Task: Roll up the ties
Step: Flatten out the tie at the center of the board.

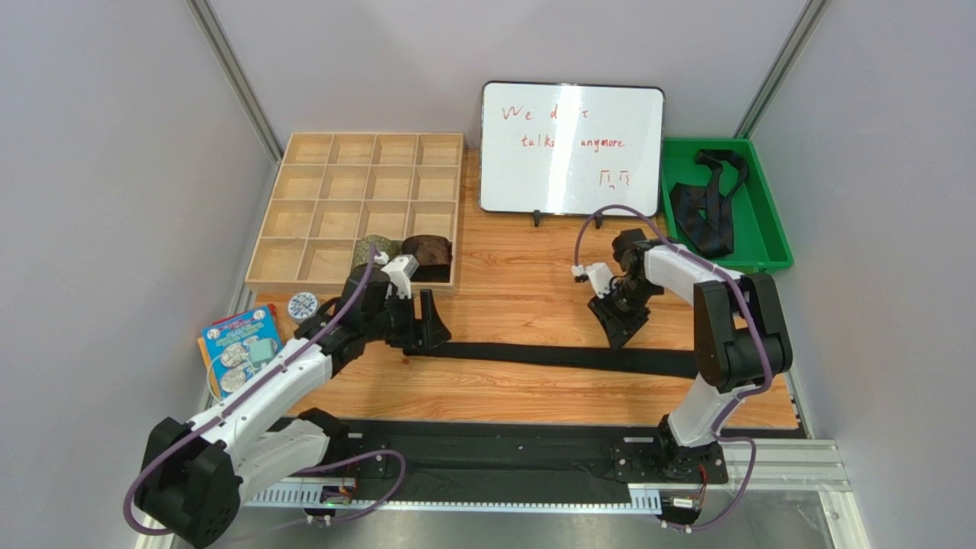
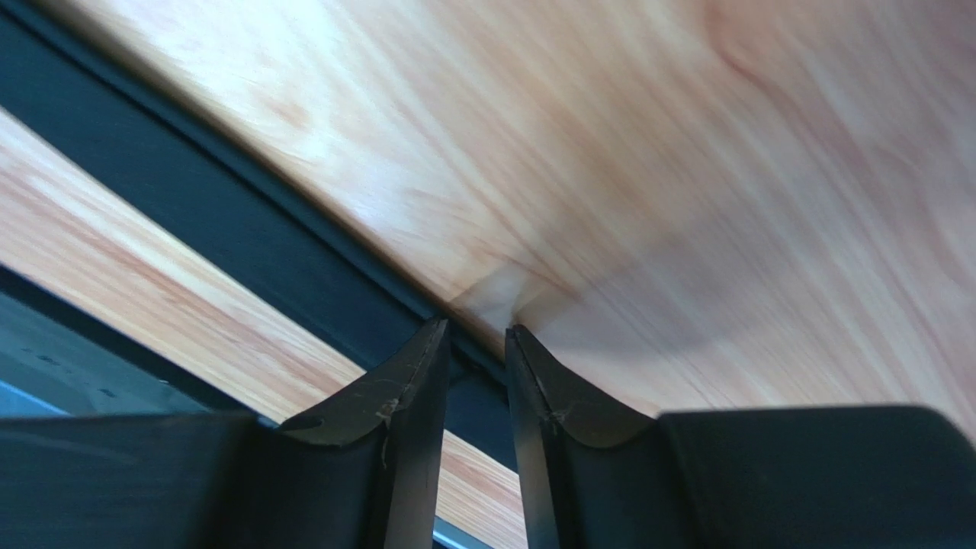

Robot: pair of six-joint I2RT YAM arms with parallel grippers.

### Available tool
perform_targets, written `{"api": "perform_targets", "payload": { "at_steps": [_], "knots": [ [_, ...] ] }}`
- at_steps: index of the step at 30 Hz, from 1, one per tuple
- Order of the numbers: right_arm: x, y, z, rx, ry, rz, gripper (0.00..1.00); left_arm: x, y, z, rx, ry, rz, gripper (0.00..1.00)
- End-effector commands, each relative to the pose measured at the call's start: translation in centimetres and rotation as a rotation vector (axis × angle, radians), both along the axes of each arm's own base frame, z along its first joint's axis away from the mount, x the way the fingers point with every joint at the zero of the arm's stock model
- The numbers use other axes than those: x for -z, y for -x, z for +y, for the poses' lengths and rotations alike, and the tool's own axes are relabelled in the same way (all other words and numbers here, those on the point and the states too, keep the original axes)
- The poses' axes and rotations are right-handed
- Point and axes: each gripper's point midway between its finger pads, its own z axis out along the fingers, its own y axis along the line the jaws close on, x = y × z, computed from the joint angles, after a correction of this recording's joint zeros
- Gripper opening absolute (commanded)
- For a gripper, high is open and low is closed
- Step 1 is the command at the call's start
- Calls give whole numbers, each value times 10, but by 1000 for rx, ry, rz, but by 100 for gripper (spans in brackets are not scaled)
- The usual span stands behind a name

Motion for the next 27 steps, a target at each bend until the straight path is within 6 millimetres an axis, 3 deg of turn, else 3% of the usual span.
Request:
{"api": "perform_targets", "payload": {
  "at_steps": [1, 4, 7, 10, 11, 14, 16, 19, 27],
  "knots": [
    [25, -23, -53, -55, 147, -78, 30, 1, -13, -8, -71, 35, -6, 77],
    [27, -32, -75, -34, 169, -94, 31, 2, -16, -14, -74, 38, -7, 76],
    [10, -39, -76, -30, 125, -111, 35, 0, -13, -23, -59, 55, -5, 75],
    [-25, -25, -67, -22, 35, -107, 42, 0, -8, -29, -46, 58, -3, 75],
    [-41, -12, -63, -27, 13, -104, 43, 0, -7, -30, -45, 59, -1, 75],
    [-51, 15, -65, -49, 34, -97, 48, -1, -7, -30, -43, 56, -7, 75],
    [-40, 31, -70, -57, 63, -73, 48, 2, -6, -28, -48, 48, -3, 76],
    [-25, 28, -70, -78, 108, -85, 49, 7, -3, -28, -58, 44, 23, 77],
    [15, 1, -86, -47, 214, -85, 46, 12, -7, -25, -60, 3, 22, 79]
  ]
}}
